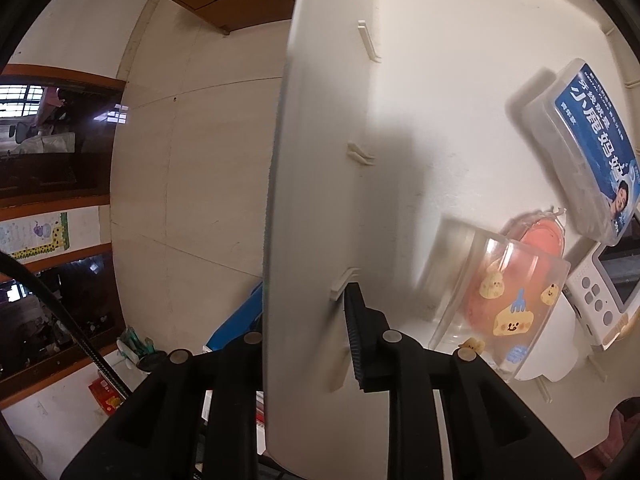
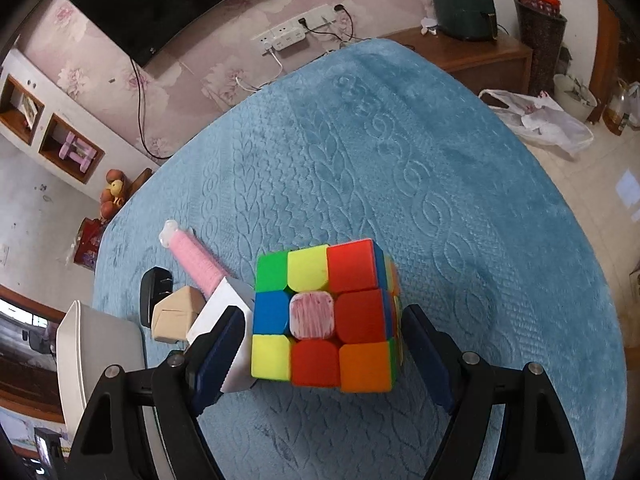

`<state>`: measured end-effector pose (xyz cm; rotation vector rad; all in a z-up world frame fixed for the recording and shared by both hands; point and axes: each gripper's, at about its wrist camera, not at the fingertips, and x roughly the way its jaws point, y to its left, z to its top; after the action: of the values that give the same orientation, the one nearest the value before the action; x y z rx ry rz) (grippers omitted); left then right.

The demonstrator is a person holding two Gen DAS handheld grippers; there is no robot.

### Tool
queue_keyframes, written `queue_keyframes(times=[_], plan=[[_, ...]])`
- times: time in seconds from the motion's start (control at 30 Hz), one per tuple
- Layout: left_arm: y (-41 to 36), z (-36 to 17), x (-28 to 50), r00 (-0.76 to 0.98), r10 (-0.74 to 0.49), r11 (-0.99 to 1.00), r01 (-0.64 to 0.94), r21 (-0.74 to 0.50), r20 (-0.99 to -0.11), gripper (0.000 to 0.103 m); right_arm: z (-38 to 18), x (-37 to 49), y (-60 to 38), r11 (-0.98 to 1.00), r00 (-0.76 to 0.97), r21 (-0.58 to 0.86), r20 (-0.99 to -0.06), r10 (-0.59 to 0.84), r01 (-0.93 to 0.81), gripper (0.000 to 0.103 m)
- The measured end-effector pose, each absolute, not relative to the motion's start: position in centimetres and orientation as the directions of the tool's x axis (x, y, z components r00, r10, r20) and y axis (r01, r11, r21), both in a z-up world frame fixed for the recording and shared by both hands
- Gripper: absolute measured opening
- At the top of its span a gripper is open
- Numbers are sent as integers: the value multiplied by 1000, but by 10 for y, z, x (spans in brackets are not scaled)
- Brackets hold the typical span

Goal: Organize rigid objects
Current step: 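Close the right tool on the Rubik's cube and lift it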

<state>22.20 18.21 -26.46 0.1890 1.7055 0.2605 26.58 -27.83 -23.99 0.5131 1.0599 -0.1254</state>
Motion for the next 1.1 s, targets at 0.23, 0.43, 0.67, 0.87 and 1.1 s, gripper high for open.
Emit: queue_keyframes(times=[0.23,0.43,0.67,0.87,1.1], plan=[[179,-262,215,-143,283,957,-22,289,-948,25,-237,265,-277,905,463,295,-877,129,306,67],[172,-258,212,-126,294,954,-23,299,-948,25,-233,252,-275,908,436,295,-888,146,297,64],[169,-255,202,-101,295,955,-4,297,-950,25,-230,225,-266,915,388,272,-910,144,297,61],[169,-248,195,-59,255,967,15,255,-965,25,-231,197,-254,888,352,315,-916,193,334,61],[168,-243,190,-38,220,974,62,218,-975,25,-230,167,-230,858,325,327,-924,202,396,61]])
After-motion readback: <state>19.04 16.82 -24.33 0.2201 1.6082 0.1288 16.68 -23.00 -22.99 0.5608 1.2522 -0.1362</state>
